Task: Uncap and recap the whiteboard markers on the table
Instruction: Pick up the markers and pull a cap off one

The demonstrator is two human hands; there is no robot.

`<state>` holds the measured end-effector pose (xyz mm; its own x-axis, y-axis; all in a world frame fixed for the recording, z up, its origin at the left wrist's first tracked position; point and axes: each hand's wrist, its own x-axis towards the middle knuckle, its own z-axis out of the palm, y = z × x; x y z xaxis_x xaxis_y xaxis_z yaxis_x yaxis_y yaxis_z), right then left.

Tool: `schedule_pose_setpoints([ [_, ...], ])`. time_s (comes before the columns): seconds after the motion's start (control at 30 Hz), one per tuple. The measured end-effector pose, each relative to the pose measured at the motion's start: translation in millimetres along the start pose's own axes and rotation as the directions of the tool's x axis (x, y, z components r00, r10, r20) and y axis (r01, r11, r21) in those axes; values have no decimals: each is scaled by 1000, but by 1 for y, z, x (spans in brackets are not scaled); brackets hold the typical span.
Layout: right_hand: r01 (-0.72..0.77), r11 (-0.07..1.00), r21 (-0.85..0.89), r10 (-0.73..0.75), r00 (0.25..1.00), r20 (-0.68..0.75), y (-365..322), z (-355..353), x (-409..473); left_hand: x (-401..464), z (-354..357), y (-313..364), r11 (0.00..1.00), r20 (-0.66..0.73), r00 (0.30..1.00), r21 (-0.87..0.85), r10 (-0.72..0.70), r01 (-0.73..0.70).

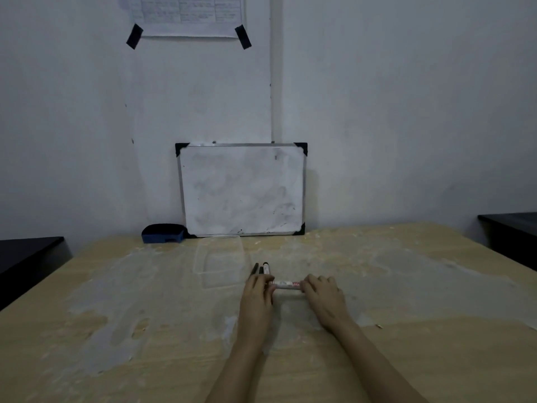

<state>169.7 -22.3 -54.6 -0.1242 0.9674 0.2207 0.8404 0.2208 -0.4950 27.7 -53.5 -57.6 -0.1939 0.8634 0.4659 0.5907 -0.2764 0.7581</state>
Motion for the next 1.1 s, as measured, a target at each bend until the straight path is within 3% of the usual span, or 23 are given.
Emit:
schedule_pose_setpoints([
  [0.07, -58, 996, 70, 58, 998, -8, -3, 0, 1, 3, -3, -4, 999, 15, 1000, 52, -10, 10],
  [0.2, -119, 984, 129, 133, 985, -107, -7, 4, 9, 5, -4, -9, 957, 143, 980, 235, 141, -171],
  [0.4, -44, 990, 132, 80, 957, -278, -10, 11, 15, 3, -2, -9, 936, 70, 983, 299, 172, -185],
  [0.53, 6, 1000, -23, -16, 873, -488, -18, 15, 14, 8, -3, -5, 965, 57, 998, 261, 0, -14],
  [0.6, 9, 997, -79, -51, 837, -545, -19, 15, 14, 11, -7, -2, 969, -1, 987, 192, -158, 155],
  [0.67, 13, 1000, -28, -27, 815, -579, -15, 10, 13, 16, -14, -7, 929, -79, 926, -10, -369, 369],
  [0.73, -29, 990, 136, 105, 797, -595, -8, 5, 11, 18, -22, -12, 891, -157, 877, -84, -453, 446],
  [0.83, -100, 952, 290, 237, 838, -492, -7, 2, 12, 16, -28, -16, 917, -199, 901, 26, -385, 397],
  [0.9, -97, 975, 201, 177, 887, -427, -8, 4, 12, 16, -24, -23, 914, -185, 932, 211, -312, 347],
  [1.0, -124, 989, 81, 141, 957, -253, -9, 8, 11, 14, -20, -29, 820, -109, 960, 501, -257, 276],
  [1.1, -120, 992, 44, 126, 981, -147, -8, 9, 10, 13, -22, -25, 780, -151, 964, 567, -217, 264],
])
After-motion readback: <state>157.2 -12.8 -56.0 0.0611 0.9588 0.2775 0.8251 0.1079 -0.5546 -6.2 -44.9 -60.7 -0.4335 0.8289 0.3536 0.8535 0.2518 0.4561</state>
